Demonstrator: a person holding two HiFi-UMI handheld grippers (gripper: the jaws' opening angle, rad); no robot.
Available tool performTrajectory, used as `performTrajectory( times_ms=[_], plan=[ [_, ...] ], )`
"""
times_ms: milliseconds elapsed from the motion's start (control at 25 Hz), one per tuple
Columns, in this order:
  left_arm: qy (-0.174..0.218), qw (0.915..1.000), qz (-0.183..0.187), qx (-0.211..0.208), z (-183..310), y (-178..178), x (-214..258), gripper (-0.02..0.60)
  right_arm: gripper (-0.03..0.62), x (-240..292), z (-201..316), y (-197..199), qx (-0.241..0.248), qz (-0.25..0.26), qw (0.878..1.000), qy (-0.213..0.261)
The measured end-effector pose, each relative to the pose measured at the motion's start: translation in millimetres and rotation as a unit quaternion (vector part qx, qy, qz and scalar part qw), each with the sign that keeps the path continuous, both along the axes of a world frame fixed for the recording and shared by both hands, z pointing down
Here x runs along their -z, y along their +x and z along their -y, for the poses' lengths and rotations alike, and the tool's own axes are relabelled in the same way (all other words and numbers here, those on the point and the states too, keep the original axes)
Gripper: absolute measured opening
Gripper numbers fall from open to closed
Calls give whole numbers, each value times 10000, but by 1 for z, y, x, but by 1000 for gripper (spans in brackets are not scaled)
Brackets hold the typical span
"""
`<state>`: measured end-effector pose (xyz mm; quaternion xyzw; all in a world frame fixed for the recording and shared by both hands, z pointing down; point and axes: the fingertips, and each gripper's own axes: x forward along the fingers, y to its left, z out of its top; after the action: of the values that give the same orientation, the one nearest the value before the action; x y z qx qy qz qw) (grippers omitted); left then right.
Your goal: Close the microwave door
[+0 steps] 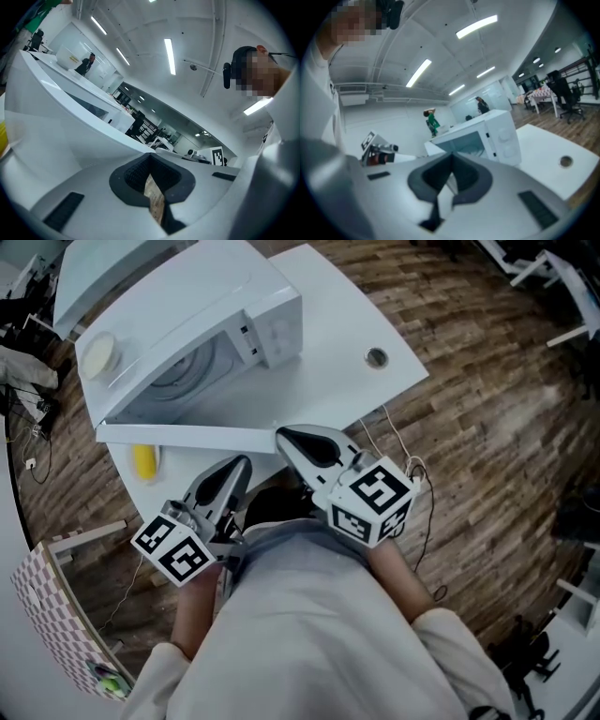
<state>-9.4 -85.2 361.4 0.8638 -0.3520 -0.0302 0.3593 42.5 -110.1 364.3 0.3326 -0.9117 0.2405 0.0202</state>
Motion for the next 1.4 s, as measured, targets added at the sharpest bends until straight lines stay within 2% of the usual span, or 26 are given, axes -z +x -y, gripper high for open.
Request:
performTrajectory(
  times_ms=[400, 1400],
  plan=[
    [35, 9998, 51, 190, 3, 0, 1, 15, 23, -1, 3, 0, 171, 85, 9998, 5],
    [-46, 9999, -39, 115, 23, 6, -1, 15, 23, 2, 23, 3, 301, 233, 9992, -82]
  ],
)
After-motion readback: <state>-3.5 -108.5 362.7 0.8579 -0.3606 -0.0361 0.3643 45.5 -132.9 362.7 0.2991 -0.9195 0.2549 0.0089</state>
